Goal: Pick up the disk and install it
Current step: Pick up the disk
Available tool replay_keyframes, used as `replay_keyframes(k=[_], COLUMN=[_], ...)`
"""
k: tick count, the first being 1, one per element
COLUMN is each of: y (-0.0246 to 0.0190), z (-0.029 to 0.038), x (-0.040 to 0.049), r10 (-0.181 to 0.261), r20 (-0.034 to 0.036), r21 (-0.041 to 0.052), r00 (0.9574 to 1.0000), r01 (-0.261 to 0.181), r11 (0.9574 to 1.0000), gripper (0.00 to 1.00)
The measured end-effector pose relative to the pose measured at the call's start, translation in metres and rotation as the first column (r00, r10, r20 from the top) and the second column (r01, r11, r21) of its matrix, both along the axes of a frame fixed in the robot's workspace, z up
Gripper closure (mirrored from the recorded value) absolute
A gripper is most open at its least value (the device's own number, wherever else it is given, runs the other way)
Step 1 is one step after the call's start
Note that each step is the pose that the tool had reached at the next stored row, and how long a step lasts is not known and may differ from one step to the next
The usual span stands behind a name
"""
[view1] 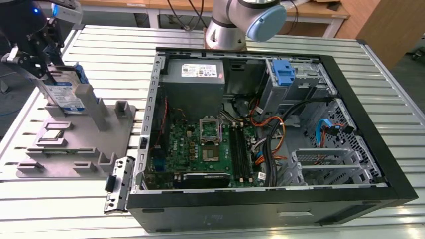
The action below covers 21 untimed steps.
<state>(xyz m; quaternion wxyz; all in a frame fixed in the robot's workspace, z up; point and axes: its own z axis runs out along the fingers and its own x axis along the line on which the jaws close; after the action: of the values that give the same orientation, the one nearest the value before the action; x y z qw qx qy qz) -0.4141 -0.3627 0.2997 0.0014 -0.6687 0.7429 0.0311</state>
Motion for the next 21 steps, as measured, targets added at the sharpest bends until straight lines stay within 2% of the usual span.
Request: replay_keyframes(k=[2, 15, 16, 17, 21], y=[0.0, 0.0001, 0.0001, 0.0001, 0.0001], z=[0.0, -0.0001, -0.0001, -0.0001, -0.0001], x=[-0.0001, 0.0, 0.0, 0.0, 0.0], r10=[0.012, 0.012, 0.012, 0.012, 0.012], r20=[-0.0001, 0.0, 0.0, 0.0, 0.0], r21=[0.0, 0.0, 0.0, 0.0, 0.0], r00=[0.9999, 0.9999, 0.9999, 0.9999, 0.9999], r01=[-0.012, -0.012, -0.012, -0.012, -0.012], r11=[0.9999, 0.9999, 0.9999, 0.9999, 0.9999], gripper=[0.47, 0.47, 0.49, 0.55, 0.55])
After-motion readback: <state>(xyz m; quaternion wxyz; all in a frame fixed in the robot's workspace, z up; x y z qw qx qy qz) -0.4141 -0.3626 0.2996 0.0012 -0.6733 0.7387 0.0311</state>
